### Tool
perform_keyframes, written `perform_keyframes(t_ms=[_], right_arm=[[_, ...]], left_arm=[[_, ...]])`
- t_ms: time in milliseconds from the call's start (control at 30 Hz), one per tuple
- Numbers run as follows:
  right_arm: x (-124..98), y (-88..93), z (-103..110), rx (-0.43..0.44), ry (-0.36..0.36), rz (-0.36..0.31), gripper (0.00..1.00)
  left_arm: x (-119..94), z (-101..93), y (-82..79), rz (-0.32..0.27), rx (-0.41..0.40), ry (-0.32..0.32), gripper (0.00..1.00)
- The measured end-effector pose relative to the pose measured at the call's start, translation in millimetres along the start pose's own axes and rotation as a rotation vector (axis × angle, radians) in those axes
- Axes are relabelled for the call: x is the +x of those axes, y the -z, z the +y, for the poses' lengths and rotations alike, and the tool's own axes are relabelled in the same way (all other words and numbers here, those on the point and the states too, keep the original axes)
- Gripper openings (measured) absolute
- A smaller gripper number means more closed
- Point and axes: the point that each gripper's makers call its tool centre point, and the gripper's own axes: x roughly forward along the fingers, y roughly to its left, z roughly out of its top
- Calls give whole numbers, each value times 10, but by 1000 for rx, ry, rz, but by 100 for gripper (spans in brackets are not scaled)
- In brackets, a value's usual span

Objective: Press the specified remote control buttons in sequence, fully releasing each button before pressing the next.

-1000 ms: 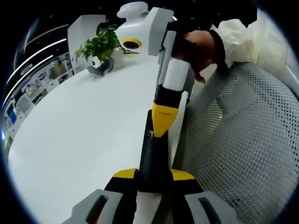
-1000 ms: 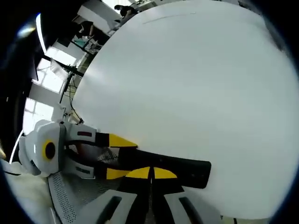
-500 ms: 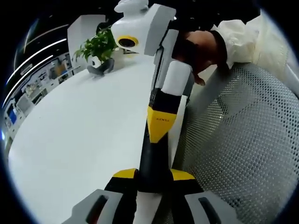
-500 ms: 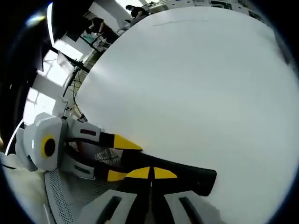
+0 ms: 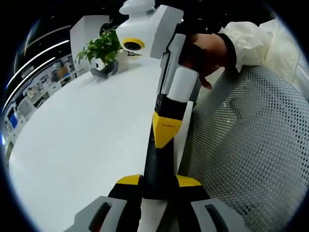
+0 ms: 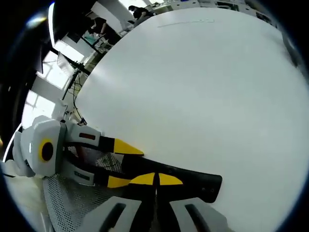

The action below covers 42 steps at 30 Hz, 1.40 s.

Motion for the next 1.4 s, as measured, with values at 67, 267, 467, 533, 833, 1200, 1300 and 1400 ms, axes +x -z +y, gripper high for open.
perform_keyframes(t_ms=[67,267,467,533,833,1200,1300,1400], right_arm=[[-4,1,3,0,5,-4,0],[1,-4,-2,2,23,-13,0],[3,-6,-12,33,36,-35,0],[1,-7,-15,60,43,-47,0],[-10,-12,-20,97,68,-81,0],[70,-21,156,35,-11,-48,0],[93,-14,157,14,-2,-39,0],[84,-13,145,15,-1,-41,0]], left_arm=[[1,1,2,0,0,-1,25],[3,5,4,-4,-4,-3,25],[6,6,3,-7,-9,-10,25],[10,9,5,-8,-10,-10,25],[4,8,1,-31,-16,-15,25],[5,3,-1,-43,0,2,25],[9,-3,0,-41,0,2,25],[7,-5,-2,-37,-1,1,25]])
